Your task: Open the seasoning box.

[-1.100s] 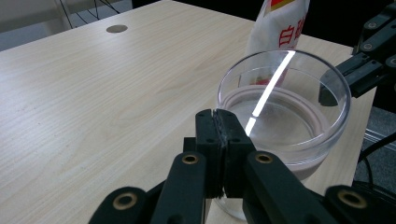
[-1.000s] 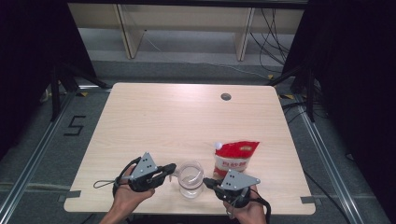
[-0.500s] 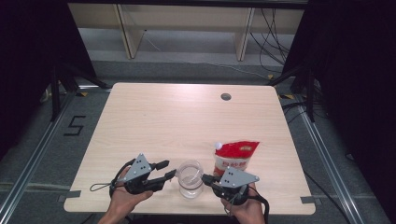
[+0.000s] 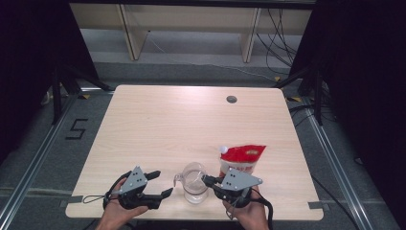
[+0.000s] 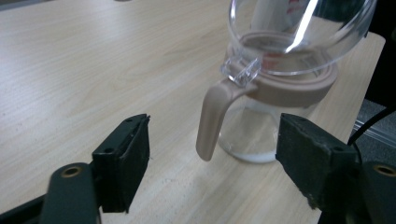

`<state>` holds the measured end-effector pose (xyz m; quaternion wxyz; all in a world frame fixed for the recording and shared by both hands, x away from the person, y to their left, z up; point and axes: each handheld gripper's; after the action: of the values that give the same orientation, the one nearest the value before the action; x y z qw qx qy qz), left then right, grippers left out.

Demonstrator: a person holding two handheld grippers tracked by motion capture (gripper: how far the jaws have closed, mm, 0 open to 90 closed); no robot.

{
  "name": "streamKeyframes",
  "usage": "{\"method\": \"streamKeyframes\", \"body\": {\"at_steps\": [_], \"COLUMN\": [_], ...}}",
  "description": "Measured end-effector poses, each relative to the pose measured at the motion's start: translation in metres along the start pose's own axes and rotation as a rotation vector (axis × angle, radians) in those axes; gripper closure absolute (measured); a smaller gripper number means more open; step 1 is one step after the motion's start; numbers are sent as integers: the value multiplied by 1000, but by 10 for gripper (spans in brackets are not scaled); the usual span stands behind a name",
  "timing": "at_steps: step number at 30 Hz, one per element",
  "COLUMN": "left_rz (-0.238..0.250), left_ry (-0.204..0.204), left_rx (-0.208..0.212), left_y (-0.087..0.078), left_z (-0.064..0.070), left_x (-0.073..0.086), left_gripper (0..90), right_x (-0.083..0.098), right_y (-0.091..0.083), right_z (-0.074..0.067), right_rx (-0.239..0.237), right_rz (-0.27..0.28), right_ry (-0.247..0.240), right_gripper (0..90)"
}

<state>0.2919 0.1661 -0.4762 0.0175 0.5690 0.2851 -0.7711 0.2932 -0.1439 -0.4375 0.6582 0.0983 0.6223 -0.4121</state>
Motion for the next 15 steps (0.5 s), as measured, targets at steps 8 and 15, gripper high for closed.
{"method": "streamKeyframes", "body": {"at_steps": [8, 15], "left_rz": [-50, -60], "left_ry": [-11, -6], "left_rx": [-18, -36], "left_y": [1, 5], "left_z": [1, 2], "left_x": [11, 16], "left_gripper": [161, 161], "right_x": [-7, -13], "right_y": [5, 8], "right_z": [-4, -5], "right_rx": [-2, -3], "right_rz": [11, 38], "right_ry": [-7, -16], "right_gripper": [876, 867]}}
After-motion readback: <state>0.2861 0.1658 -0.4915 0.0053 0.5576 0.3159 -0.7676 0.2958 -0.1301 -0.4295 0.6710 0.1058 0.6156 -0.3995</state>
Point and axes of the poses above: each handheld gripper's, and its own axes: y roughly forward along the jaws, x roughly out of its underside, z roughly to its right, and after that the axes turned 13 degrees about x, right-handed
